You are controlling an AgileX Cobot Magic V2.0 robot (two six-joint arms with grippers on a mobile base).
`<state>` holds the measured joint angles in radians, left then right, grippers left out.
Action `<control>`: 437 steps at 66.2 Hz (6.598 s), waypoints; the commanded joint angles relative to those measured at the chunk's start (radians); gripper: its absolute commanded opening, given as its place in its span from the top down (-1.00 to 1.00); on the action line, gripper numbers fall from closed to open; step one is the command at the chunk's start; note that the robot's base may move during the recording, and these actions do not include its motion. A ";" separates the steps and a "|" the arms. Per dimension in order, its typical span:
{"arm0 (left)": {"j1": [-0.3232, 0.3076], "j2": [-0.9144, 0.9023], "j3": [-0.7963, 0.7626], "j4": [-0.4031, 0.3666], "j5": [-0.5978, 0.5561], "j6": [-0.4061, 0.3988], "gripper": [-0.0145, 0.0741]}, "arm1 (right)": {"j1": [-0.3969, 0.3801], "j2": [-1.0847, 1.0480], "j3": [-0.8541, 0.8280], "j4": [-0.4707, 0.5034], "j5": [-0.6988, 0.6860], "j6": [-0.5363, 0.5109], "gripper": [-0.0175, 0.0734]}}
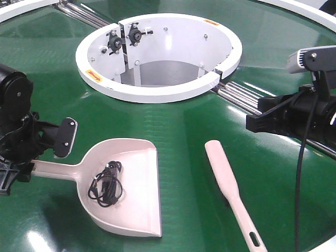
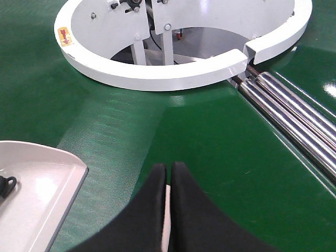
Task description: Clean and inspect green conveyor with broom and dustpan
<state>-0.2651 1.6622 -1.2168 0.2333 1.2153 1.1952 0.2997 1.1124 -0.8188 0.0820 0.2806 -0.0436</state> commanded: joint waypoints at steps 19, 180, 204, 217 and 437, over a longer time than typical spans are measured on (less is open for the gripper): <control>-0.009 -0.037 -0.020 -0.009 0.029 0.014 0.72 | -0.001 -0.022 -0.026 -0.002 -0.070 -0.010 0.64; -0.008 -1.063 0.683 -0.134 -1.131 -1.174 0.73 | -0.002 -0.406 0.394 0.016 -0.420 -0.187 0.63; -0.008 -1.112 0.791 -0.134 -1.224 -1.174 0.73 | -0.002 -0.406 0.395 0.018 -0.420 -0.186 0.63; -0.008 -1.112 0.791 -0.134 -1.224 -1.174 0.73 | -0.002 -0.406 0.395 0.018 -0.420 -0.186 0.63; 0.232 -1.690 1.267 -0.243 -1.118 -1.174 0.72 | -0.336 -1.132 0.860 -0.032 -0.299 -0.099 0.63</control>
<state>-0.0354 -0.0127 0.0273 0.0000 0.1702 0.0283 -0.0305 -0.0094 0.0287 0.0592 0.0566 -0.1412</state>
